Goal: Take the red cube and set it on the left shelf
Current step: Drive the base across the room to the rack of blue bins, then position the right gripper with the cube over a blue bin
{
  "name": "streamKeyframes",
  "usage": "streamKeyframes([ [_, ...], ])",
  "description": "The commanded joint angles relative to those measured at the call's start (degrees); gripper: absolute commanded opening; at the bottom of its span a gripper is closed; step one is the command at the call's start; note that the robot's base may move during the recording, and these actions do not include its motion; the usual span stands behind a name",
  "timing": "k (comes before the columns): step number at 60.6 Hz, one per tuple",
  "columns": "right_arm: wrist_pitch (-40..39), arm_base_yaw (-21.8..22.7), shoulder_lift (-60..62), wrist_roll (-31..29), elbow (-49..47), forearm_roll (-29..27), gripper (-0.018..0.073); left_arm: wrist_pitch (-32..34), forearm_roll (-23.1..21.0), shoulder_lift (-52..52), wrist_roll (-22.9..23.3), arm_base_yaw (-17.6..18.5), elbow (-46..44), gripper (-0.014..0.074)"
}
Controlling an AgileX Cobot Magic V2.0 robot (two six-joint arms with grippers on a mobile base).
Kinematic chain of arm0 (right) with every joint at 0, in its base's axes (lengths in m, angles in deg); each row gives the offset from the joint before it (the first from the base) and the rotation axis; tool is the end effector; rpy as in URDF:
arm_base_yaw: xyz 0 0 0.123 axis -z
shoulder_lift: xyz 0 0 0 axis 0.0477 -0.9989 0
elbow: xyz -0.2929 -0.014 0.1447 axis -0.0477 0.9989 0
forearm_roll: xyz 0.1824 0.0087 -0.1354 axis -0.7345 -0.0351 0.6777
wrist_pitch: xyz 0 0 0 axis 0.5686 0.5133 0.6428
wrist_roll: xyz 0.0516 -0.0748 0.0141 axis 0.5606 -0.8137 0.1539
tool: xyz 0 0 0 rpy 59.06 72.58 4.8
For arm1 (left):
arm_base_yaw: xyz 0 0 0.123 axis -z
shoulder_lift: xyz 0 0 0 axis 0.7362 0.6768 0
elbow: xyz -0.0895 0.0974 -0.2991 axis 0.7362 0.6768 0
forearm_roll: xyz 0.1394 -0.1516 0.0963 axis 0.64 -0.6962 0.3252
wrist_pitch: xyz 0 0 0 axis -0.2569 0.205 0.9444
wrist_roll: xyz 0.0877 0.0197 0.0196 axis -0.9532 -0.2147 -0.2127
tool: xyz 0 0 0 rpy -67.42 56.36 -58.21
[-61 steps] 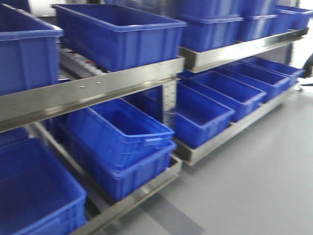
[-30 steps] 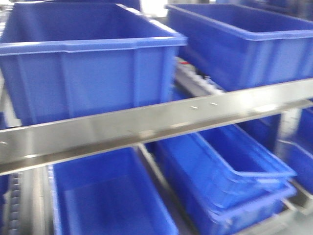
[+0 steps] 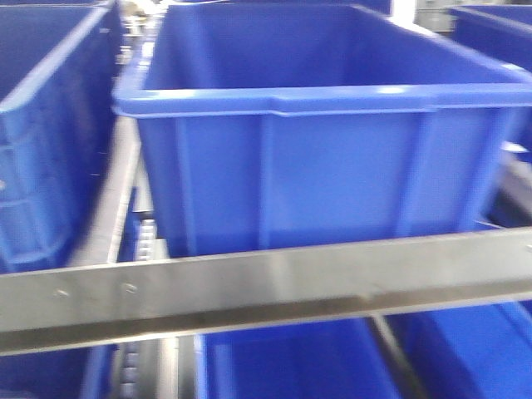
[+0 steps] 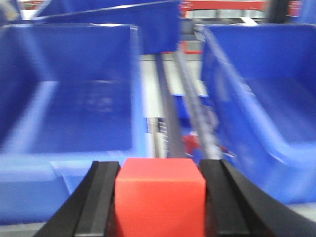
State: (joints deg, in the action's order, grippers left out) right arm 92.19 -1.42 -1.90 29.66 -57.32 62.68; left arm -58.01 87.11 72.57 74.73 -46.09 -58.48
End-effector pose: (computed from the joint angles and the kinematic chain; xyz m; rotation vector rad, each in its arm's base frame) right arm 0.0184 0.0004 0.3418 -0.0170 1.6694 0.0799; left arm -0.0101 0.0003 0.2107 -0.0015 1.4856 -0.0389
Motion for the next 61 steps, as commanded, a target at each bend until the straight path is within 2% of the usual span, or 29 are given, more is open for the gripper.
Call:
streamKeyframes([
  [1,-5.3,0.2,-0.5,-0.3,-1.6,0.6,0.0052,4.9,0.0,-0.9,0.0,0.2,1.4,0.0102],
  [61,-5.3,0.2,-0.5,-0.3,-1.6,0.6,0.0052,4.9,0.0,-0.9,0.0,0.2,1.4,0.0102],
])
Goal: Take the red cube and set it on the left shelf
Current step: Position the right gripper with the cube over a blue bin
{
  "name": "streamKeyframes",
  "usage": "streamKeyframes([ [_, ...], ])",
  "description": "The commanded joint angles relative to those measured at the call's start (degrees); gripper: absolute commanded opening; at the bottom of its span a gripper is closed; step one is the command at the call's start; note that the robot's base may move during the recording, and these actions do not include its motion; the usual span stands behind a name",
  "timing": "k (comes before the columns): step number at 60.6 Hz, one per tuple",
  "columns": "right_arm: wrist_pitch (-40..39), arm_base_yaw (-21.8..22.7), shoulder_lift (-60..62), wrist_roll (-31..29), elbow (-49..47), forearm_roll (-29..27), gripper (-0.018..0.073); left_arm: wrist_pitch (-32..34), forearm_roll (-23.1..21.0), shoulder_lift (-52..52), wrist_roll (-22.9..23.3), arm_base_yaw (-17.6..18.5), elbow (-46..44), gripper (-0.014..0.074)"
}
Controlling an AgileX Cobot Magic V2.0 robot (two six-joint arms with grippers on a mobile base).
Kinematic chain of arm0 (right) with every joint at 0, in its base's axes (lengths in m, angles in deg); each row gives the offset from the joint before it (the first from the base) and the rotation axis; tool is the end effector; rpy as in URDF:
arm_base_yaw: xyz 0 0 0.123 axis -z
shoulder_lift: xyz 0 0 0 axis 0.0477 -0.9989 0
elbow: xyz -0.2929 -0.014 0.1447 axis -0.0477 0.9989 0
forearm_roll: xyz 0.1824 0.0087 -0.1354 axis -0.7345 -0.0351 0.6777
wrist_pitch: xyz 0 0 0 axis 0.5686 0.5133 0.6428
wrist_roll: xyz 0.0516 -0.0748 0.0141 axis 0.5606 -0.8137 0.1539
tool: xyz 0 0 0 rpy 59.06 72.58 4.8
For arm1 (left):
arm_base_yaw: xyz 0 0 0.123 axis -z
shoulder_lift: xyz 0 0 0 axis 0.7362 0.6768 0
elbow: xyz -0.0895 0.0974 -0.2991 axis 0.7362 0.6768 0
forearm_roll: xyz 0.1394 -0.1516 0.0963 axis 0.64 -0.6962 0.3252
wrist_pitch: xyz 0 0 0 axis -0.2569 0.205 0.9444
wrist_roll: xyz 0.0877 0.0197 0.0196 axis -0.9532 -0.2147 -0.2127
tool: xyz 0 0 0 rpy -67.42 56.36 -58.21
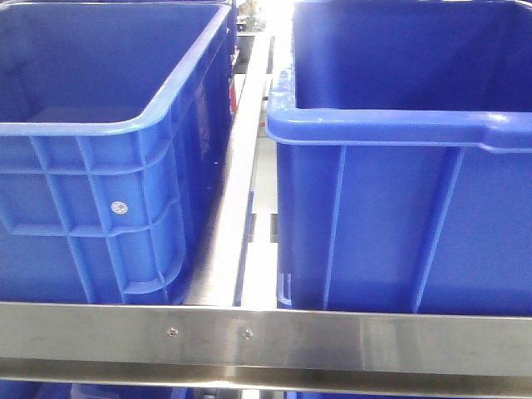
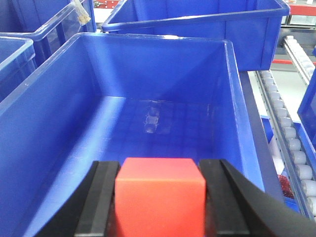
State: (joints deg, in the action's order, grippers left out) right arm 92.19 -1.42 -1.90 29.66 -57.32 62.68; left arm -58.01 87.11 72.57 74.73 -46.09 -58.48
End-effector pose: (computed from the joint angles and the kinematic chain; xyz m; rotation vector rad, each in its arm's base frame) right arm 0.0184 0.0004 0.3418 -0.0170 1.6694 0.0799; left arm -0.0101 0.0003 0.2107 -0.0015 1.4856 -0.0389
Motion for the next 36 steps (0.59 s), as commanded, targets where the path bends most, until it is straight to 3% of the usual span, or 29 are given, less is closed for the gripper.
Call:
streamKeyframes([
  [1,-5.3,0.2,-0.5,-0.3,-1.6,0.6,0.0052,4.9,0.0,-0.9,0.0,0.2,1.4,0.0102],
  [36,-5.3,0.2,-0.5,-0.3,-1.6,0.6,0.0052,4.9,0.0,-0.9,0.0,0.2,1.4,0.0102],
])
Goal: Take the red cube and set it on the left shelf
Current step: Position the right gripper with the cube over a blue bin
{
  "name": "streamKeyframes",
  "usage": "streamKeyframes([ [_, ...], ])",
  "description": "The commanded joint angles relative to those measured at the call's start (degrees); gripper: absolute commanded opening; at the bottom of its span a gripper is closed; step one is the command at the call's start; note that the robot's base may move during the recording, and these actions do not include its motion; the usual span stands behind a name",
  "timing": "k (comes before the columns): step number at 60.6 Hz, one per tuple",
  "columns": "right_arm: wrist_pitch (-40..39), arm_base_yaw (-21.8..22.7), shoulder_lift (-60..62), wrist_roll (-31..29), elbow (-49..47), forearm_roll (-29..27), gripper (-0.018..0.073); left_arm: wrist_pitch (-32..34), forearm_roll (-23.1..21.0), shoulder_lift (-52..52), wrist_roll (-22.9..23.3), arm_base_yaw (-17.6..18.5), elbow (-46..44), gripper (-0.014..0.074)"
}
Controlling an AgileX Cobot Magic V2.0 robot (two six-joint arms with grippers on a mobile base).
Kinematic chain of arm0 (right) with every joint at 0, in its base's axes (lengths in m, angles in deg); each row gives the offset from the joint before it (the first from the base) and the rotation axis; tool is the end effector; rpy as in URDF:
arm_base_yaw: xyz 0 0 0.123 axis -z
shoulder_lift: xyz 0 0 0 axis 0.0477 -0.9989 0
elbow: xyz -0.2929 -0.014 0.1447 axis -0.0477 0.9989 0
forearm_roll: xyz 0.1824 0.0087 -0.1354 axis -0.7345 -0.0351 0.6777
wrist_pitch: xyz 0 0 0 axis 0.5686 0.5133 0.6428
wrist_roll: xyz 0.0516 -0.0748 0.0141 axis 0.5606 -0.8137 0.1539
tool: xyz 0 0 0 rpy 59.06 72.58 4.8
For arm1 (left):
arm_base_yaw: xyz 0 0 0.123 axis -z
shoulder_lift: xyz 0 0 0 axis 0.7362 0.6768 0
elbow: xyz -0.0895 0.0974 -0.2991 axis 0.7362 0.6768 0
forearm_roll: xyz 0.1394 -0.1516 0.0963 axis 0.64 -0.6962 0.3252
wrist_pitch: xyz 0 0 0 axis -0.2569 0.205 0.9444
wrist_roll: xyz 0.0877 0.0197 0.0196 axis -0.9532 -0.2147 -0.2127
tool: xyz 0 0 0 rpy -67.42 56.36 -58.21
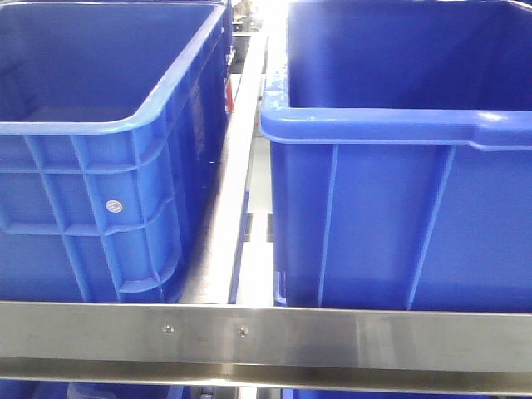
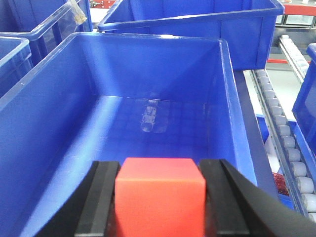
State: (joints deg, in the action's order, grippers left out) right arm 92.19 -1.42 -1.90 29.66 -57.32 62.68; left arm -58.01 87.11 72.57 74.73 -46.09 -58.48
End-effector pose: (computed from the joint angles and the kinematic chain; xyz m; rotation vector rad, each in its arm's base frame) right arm 0.0184 0.0004 0.3418 -0.0170 1.6694 0.0799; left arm -0.0101 0.0003 0.2107 -0.0015 1.4856 -0.0389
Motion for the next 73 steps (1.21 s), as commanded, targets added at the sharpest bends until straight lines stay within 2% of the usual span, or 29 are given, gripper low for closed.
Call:
streamKeyframes([
  [1,-5.3,0.2,-0.5,-0.3,-1.6,0.6,0.0052,4.9,0.0,-0.9,0.0,0.2,1.4,0.0102],
  [51,-6.9,0.2,-0.8,-0.3,-1.6,0.3,0.0052,4.9,0.0,-0.9,0.0,0.2,1.4,0.0102],
  [61,-10.7,0.2,-4.2,-0.3,-3.2,0.2,0.0052,4.9,0.0,-0.9,0.0,0.2,1.4,0.0102],
  [73,-8.5,0.2,-13.9,-0.3,-10.2,0.0,0.0052,4.9,0.0,-0.9,0.0,0.2,1.4,0.0102],
])
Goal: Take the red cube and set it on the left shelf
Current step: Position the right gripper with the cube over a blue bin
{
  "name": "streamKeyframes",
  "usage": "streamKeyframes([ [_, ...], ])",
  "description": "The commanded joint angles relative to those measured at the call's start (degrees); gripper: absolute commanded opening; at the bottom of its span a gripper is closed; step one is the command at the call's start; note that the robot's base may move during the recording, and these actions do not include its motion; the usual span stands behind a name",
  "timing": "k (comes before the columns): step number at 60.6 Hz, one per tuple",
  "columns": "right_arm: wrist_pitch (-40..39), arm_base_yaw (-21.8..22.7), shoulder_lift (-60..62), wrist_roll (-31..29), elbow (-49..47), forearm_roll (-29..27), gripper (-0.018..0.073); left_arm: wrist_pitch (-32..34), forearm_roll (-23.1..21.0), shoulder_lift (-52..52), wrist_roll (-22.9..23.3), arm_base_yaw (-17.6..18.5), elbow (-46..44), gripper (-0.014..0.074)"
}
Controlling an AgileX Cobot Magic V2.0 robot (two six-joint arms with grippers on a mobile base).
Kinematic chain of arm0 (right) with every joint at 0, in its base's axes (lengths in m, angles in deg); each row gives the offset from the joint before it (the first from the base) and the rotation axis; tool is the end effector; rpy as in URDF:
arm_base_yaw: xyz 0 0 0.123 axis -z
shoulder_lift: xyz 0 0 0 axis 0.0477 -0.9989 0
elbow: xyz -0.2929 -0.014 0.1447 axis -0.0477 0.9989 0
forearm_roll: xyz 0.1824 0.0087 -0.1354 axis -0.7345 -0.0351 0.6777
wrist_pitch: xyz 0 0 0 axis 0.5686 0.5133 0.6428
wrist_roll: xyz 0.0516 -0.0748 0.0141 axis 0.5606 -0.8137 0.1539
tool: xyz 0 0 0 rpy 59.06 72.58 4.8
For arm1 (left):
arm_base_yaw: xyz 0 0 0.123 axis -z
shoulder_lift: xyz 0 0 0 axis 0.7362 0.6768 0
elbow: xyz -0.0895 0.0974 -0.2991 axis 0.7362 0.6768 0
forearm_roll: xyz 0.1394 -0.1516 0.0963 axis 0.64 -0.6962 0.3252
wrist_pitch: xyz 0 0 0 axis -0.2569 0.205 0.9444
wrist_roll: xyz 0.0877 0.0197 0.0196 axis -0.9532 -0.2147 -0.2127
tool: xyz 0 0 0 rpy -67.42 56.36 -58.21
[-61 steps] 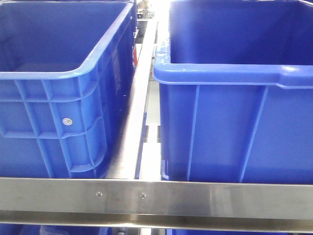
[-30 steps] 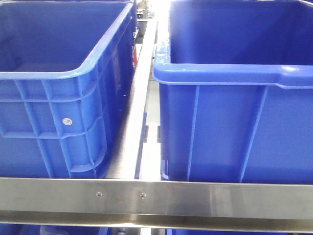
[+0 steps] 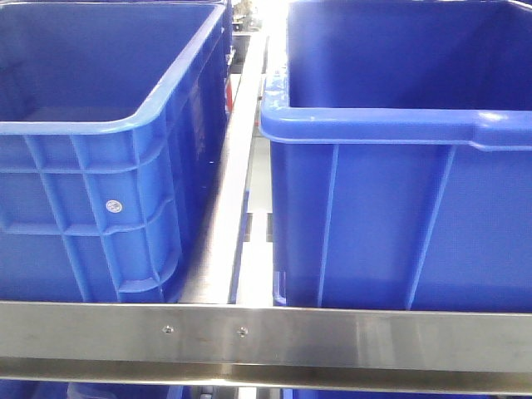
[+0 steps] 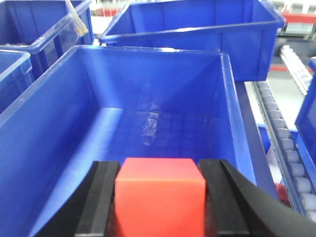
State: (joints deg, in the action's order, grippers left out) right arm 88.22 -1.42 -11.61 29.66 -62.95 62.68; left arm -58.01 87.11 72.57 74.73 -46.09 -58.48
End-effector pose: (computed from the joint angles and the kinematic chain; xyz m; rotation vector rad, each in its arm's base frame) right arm 0.0531 0.0031 0.3725 -0.0190 1.6713 0.0810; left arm -0.0101 0.0003 0.2107 -0.0015 1.4856 -0.0389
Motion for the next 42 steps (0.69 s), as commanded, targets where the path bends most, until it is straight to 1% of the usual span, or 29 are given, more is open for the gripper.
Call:
streamKeyframes([
  [1,-4.5,0.2,-5.1,-0.3,-5.1,-0.1,0.0052,4.9,0.0,-0.9,0.0,0.2,1.4,0.0102],
  [9,-4.1,-1.2,-14.2,-0.3,-11.0,-1.1,0.0052,4.9,0.0,-0.9,0.0,0.2,1.4,0.0102],
  [23,-4.0,-8.3,-29.7,-0.3,-20.3,-1.0,0.0052,4.9,0.0,-0.9,0.0,0.2,1.4,0.0102],
  [27,-4.0,-9.2,-33.3,-0.3,-22.3,-1.0,0.0052,4.9,0.0,-0.9,0.0,0.2,1.4,0.0102],
  [33,-4.3,-9.5,-37.8,-0.3,-24.5,-1.0,0.0059,4.9,0.0,-0.9,0.0,0.2,1.4,0.0102],
  [35,-4.3,-9.5,-39.1,-0.3,-25.0,-1.0,0.0069,4.9,0.0,-0.9,0.0,0.2,1.4,0.0102],
  [38,-4.3,-9.5,-40.5,-0.3,-25.9,-1.0,0.0113,4.9,0.0,-0.9,0.0,0.2,1.4,0.0102],
  [42,-4.5,-9.5,-41.8,-0.4,-26.6,-0.5,0.0244,4.9,0.0,-0.9,0.0,0.2,1.4,0.0102],
])
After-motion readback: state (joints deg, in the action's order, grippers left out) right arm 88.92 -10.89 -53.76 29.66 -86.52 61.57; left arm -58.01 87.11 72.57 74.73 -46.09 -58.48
